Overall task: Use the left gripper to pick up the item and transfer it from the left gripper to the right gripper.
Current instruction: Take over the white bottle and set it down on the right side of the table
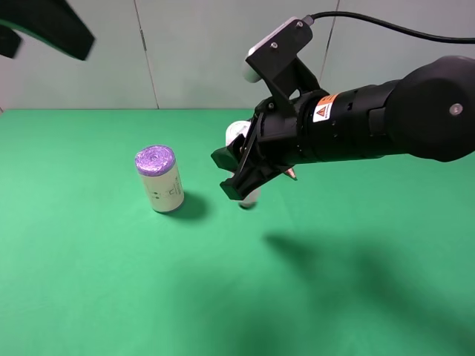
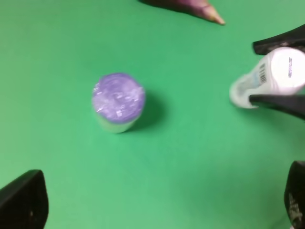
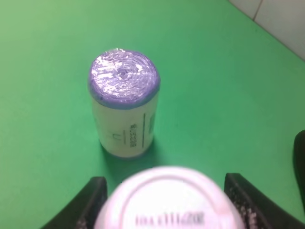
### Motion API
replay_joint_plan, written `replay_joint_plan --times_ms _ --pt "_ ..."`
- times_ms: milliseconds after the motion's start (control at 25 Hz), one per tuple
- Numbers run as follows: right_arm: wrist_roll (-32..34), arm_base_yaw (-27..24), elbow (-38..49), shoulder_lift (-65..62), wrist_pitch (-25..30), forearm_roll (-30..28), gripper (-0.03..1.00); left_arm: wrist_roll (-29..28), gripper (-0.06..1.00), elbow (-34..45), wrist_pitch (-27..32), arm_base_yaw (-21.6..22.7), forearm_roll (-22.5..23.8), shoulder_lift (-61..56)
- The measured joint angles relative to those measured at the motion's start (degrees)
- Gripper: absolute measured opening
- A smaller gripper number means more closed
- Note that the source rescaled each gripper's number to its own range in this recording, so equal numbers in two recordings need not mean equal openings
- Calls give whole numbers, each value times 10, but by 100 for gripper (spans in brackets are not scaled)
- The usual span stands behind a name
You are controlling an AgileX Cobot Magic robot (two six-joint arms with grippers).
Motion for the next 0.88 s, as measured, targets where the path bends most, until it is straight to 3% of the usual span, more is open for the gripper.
replay_joint_plan --times_ms 440,880 --pt "3 0 0 0 10 0 4 -75 100 0 65 0 85 -142" --pt "3 0 0 0 11 2 4 -109 100 0 67 0 131 -258"
